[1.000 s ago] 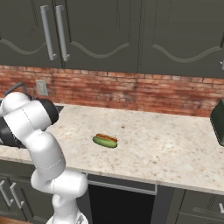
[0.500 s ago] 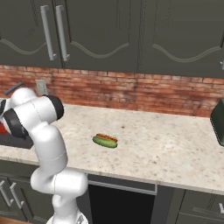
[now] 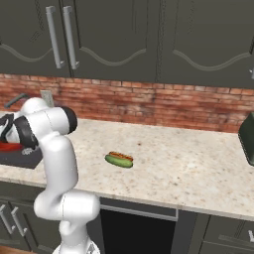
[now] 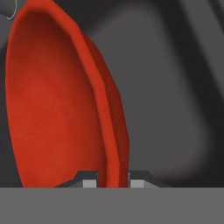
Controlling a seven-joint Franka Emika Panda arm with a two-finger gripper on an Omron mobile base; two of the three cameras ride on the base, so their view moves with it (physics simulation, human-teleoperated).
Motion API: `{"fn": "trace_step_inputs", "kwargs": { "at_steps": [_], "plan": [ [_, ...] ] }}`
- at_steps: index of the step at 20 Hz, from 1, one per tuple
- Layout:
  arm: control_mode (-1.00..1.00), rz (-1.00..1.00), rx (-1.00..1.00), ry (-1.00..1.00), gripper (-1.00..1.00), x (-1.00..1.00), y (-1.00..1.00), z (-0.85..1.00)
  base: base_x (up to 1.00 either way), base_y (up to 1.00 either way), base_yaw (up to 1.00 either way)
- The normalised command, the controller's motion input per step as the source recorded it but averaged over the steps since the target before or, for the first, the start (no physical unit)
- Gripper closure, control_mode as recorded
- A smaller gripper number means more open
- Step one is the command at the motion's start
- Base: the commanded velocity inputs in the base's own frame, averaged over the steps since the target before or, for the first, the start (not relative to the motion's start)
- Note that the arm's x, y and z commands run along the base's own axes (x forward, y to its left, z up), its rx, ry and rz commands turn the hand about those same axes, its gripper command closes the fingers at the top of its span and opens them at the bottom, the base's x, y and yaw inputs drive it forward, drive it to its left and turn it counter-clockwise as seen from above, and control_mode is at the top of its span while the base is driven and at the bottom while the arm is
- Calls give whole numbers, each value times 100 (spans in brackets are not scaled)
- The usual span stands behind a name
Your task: Dump the cucumber and hot dog from the bowl so the bowl can be washed. Place the bowl in the sink after clearing the leftovers.
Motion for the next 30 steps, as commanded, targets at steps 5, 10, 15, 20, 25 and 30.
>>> {"fn": "trace_step_inputs", "kwargs": {
  "at_steps": [5,10,15,20,25,30],
  "plan": [
    [-100,-3,0,0,100,13,19,-31,0,0,0],
    [-100,-2,0,0,100,24,22,-25,0,0,0],
    [-100,-2,0,1,100,30,27,-17,0,0,0],
    [-100,-1,-1,7,100,30,23,-1,0,0,0],
    [-100,-2,-3,10,100,28,13,-19,0,0,0],
    [-100,-3,-2,8,100,25,2,-19,0,0,0]
  ]
}}
